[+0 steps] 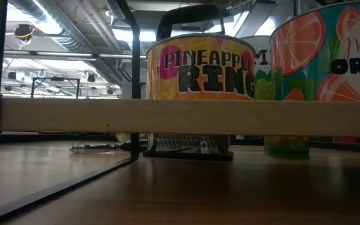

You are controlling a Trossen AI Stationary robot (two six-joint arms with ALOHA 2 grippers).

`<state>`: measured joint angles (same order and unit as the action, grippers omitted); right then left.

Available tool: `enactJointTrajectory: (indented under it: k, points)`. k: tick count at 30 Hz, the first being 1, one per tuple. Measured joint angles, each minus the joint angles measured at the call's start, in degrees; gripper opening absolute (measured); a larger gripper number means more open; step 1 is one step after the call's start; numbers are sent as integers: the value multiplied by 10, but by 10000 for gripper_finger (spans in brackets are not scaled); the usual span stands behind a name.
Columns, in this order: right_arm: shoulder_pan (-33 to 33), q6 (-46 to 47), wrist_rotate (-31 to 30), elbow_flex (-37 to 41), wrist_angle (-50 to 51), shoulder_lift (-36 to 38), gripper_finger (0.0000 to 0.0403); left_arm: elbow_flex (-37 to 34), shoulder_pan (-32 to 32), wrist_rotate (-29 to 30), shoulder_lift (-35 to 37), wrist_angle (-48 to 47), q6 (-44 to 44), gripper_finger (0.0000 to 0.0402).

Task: Pick and place cans onto a shelf
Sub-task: Put the canned pineapple on the shelf

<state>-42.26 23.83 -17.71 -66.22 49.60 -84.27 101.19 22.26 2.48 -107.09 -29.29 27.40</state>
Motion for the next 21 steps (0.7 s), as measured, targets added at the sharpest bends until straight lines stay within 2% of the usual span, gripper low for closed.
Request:
enactJointTrajectory:
  k: [15, 21]
  points:
    - [0, 0, 13, 0, -5, 0, 30, 0, 0, 0, 0, 0, 0, 63]
    - [0, -1, 15, 0, -6, 0, 76, 0, 0, 0, 1, 0, 0, 63]
